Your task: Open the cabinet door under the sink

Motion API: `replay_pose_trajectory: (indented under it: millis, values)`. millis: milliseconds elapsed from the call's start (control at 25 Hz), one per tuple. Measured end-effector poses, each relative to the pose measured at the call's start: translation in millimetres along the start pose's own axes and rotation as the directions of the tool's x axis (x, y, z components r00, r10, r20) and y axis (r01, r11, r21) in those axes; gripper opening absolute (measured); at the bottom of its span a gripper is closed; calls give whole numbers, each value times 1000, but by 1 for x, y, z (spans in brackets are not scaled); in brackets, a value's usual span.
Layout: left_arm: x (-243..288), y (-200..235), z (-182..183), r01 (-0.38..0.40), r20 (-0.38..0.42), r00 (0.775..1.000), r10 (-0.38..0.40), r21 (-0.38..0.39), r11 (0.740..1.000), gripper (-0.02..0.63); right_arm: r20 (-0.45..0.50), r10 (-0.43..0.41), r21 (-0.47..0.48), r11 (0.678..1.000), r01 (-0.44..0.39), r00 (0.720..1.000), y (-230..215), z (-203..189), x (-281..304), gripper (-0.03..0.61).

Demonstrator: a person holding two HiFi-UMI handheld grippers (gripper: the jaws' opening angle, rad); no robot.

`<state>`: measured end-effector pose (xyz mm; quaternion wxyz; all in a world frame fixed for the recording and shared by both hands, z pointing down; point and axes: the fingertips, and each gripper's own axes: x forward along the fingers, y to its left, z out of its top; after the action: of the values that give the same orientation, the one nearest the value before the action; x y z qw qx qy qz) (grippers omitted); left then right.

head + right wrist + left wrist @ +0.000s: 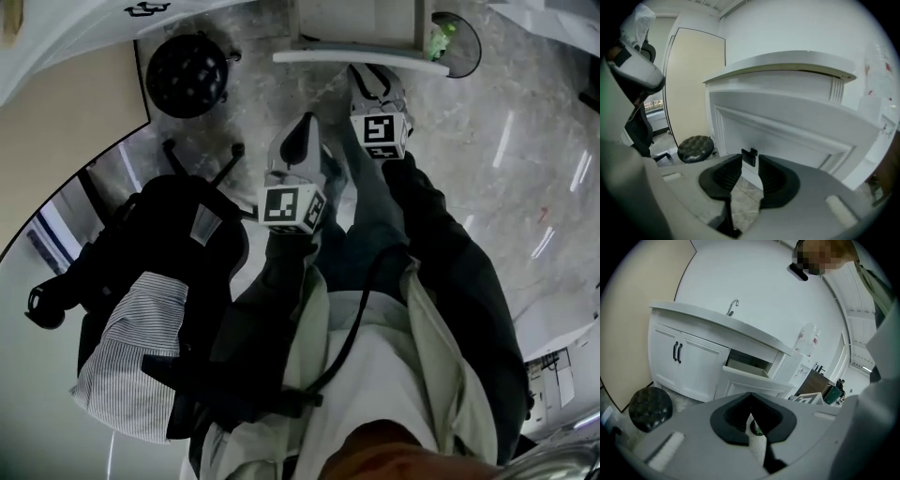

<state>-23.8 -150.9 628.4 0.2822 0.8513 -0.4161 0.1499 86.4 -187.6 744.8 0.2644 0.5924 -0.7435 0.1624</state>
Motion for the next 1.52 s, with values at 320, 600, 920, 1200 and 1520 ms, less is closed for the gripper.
replay_pose_trajectory:
  millis: [320, 600, 920, 1200, 1520]
  values:
    - [-73, 3, 50, -3, 51, 999, 3, -4, 1000, 8, -26, 67, 368, 928, -52, 997, 27, 17, -100, 127]
    - [-136, -37, 64, 110, 61, 992, -112, 36, 993, 8, 30, 99, 438, 893, -102, 995, 48, 57, -188, 127]
    - [-184, -62, 55, 163, 30, 986, -165, 58, 985, 8, 60, 125, 508, 850, -138, 990, 80, 85, -256, 127]
    - [-202, -86, 72, 169, 68, 982, -176, 104, 980, 8, -26, 206, 481, 861, -168, 978, 92, 69, -283, 127]
    - [-189, -132, 67, 147, 57, 987, -153, 109, 983, 8, -41, 328, 507, 821, -263, 944, 74, 52, -310, 124]
